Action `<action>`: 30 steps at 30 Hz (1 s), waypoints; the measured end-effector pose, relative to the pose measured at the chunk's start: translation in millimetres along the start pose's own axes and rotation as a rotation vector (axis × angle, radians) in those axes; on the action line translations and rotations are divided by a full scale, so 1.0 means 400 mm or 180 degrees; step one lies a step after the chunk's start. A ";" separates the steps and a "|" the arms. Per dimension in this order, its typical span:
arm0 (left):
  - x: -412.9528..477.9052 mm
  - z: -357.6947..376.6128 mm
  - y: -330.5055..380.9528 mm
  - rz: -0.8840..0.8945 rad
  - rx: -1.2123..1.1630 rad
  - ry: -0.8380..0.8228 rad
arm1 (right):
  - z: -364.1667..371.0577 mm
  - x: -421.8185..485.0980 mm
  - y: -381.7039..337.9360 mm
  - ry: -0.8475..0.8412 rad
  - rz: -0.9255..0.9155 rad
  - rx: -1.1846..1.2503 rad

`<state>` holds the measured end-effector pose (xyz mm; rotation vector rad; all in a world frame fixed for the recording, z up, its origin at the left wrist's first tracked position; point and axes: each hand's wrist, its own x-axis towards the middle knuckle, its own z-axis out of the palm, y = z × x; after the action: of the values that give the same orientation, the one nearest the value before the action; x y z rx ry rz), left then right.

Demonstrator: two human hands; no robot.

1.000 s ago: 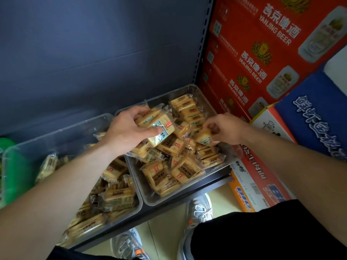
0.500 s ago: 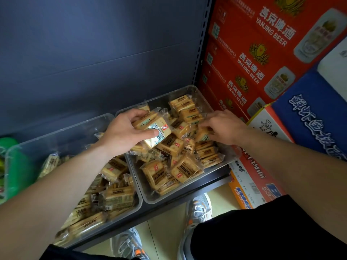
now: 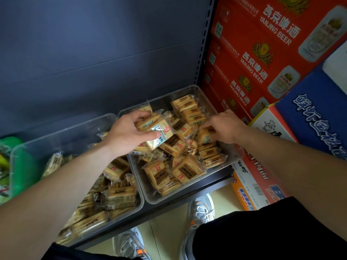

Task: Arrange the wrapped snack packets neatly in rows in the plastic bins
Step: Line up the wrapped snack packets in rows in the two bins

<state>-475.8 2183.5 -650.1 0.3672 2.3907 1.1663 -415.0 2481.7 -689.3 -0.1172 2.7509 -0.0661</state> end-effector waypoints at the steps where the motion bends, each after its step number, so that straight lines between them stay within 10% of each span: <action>1: 0.001 0.001 -0.002 0.0005 0.0004 -0.0010 | -0.003 0.002 0.003 -0.0018 0.0047 0.0099; 10: -0.009 0.020 0.078 0.0091 -0.0141 0.0076 | -0.091 -0.074 0.016 0.0873 0.0451 0.2197; 15: -0.031 0.070 0.166 0.0176 -0.0501 -0.0049 | -0.157 -0.189 -0.076 0.0373 0.0082 0.3631; 30: -0.112 0.113 0.241 0.0299 -0.1230 -0.0647 | -0.144 -0.269 -0.091 0.0509 0.0332 0.4133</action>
<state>-410.5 2253.6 -585.2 0.4472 1.9395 1.5181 -335.2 2457.2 -593.5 0.3897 2.2938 -1.7793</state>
